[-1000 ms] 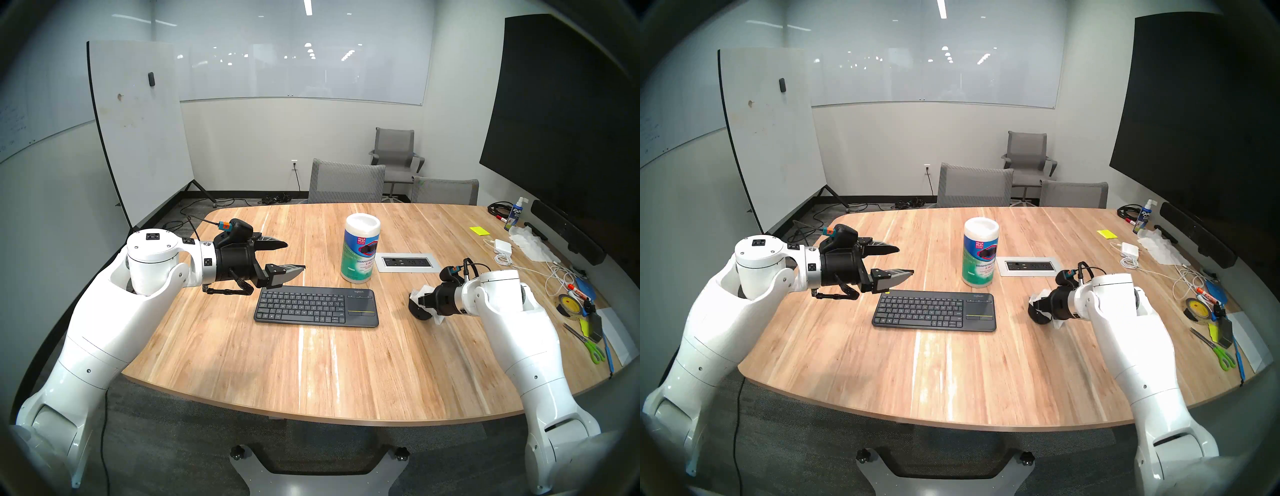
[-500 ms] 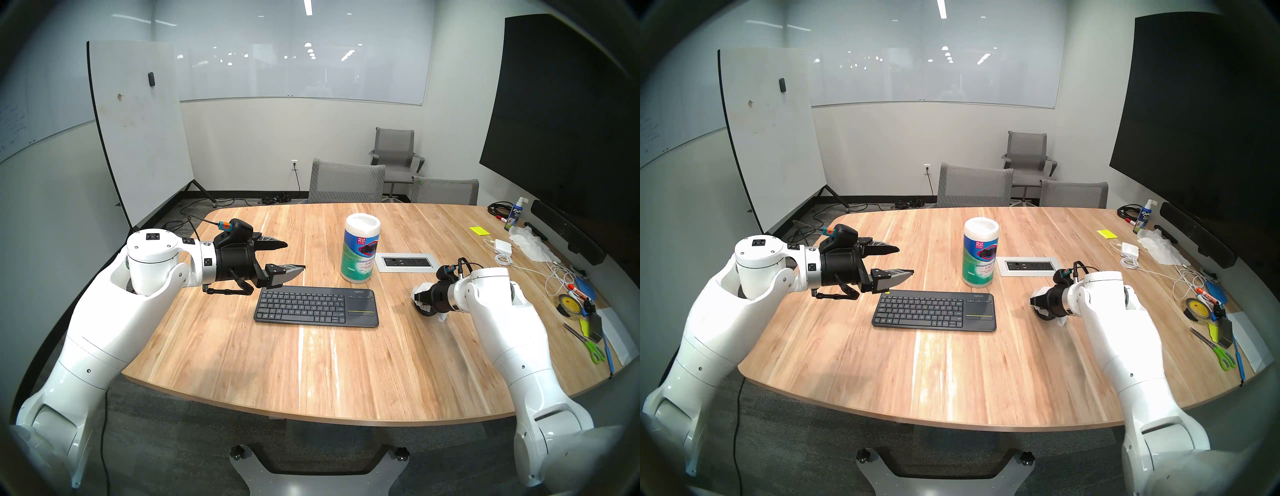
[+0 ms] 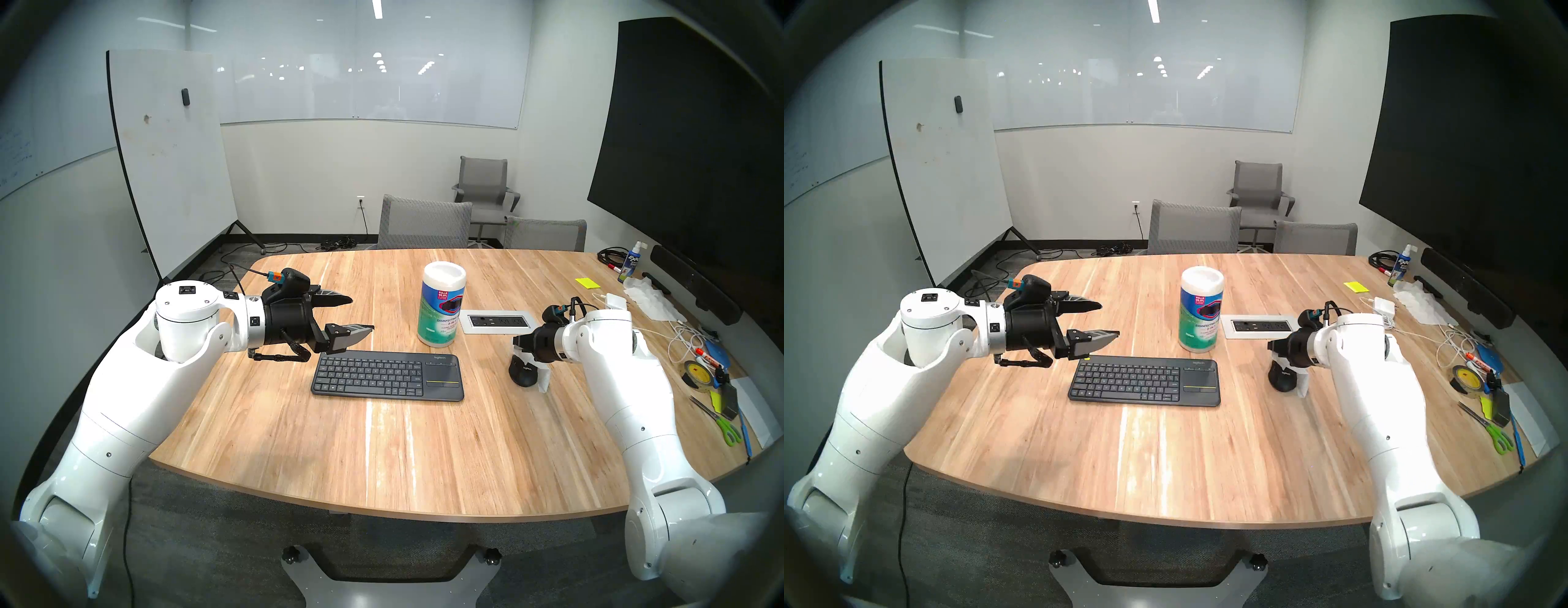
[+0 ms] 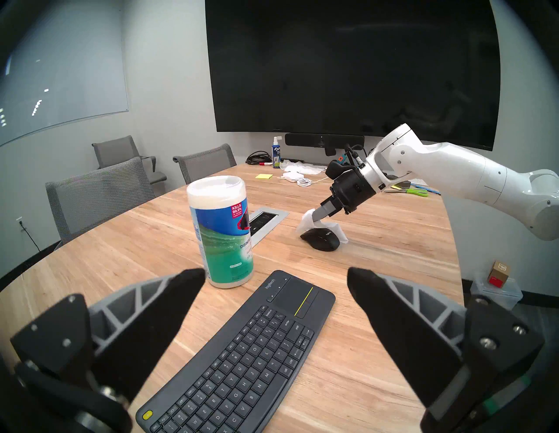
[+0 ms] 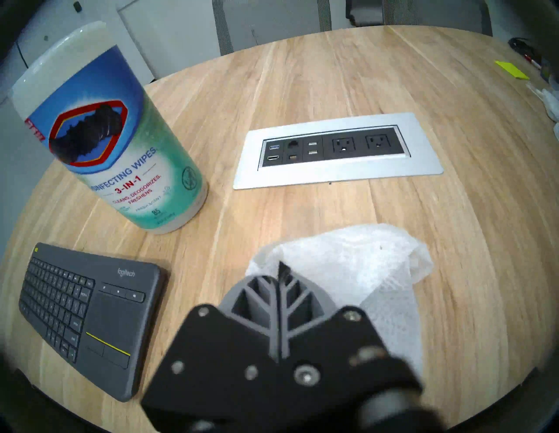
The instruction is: Wipe the keyboards and mice with a disinfecting wipe, then set the wipe down
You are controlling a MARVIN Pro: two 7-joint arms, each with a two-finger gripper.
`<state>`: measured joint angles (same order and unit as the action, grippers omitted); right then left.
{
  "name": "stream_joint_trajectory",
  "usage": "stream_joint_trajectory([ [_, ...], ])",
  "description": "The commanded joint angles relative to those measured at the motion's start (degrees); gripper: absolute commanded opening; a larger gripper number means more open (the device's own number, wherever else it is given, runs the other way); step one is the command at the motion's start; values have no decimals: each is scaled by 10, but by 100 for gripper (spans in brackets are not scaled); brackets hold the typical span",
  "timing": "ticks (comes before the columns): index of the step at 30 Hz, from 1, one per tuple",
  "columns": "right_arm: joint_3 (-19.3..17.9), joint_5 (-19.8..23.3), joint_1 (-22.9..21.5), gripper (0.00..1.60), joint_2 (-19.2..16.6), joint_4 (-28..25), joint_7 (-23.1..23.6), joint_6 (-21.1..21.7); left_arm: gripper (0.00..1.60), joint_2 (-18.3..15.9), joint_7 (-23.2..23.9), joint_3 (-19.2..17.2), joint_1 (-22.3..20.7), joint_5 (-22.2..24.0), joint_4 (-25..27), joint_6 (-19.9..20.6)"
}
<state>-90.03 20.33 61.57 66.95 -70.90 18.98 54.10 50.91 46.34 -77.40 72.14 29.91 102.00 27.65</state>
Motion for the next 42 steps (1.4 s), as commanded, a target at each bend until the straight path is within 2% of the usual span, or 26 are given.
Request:
stream_joint_trajectory([
  [1,0,-4,-27,0,-9,11,0,-5,160,0,-1,-5,-5,1,10,-1],
  [12,16,-27,-12,0,-33,30,4,-34,160,0,-1,-5,-5,1,10,-1],
  [25,3,-40,12,0,-64,31,25,-42,160,0,-1,-5,-5,1,10,-1],
  [28,1,-38,27,0,-81,13,46,-30,160,0,-1,-5,-6,1,10,-1],
  [31,-6,-28,57,0,-97,-29,76,-9,160,0,0,-4,-6,1,9,-1],
  [35,-9,-16,71,0,-112,-48,116,3,160,0,0,-4,-6,1,9,-1],
  [42,-27,-11,109,0,-124,-104,137,9,160,0,0,-4,-6,1,9,-1],
])
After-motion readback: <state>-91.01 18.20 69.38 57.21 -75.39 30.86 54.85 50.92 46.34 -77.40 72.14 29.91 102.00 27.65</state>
